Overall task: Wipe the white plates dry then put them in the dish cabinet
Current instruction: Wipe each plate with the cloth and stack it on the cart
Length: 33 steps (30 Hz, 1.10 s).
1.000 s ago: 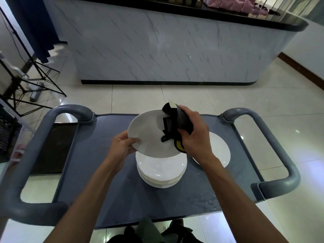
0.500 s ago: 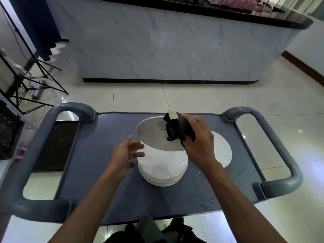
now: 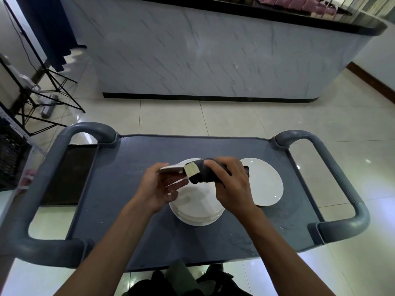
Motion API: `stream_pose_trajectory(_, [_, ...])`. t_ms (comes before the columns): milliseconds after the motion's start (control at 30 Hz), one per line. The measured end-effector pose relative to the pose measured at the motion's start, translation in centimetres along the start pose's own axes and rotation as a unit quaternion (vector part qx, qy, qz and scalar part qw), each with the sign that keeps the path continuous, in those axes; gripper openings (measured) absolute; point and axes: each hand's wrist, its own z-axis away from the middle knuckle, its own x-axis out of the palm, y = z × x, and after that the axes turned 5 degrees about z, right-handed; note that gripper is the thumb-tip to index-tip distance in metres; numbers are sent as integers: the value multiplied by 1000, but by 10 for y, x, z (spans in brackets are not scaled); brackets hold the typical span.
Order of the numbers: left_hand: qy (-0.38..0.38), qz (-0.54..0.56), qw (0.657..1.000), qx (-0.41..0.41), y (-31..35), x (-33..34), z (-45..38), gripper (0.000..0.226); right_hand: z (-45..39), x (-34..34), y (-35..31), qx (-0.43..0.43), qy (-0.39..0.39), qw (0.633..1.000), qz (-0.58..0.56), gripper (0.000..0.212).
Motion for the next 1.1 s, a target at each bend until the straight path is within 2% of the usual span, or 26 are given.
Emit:
stream_pose_trajectory(100, [-1,51,999,17,-1,2,0,17,6,-1,5,-6,-26,999,-25,45])
stream_pose_trajectory(267, [10,80,994,76,8,-5,-6,16,19,1,6,-22,-65,997,-44,36])
stream_pose_trajectory(367, [-25,72,993,86,15,-12,-6,21,24,2,7,-26,-80,995,-56,39])
stream_pose_trajectory(433, [-67,48,991,109,19,-16,-4,24,27,1,7,-16,-87,994,-68,49])
stream_pose_trajectory(533, [-108,14,982,156,22,-22,-3,31,29,-3,2,43,-111,987,-109,70])
stream_pose_trajectory(600, [-104,-8,979,176,22,-24,-4,38,28,-5,-3,112,-124,974,-150,75])
stream_pose_trajectory(733, [-89,-36,974,203,14,-23,-6,35,21,-4,-12,229,-116,945,-203,71])
stream_pose_trajectory(867, [-94,-54,968,226,5,-20,-4,31,16,5,-20,287,-90,932,-200,63])
stream_pose_trajectory(1100, [-101,-71,962,245,2,-15,2,38,16,17,-23,365,-67,903,-219,49])
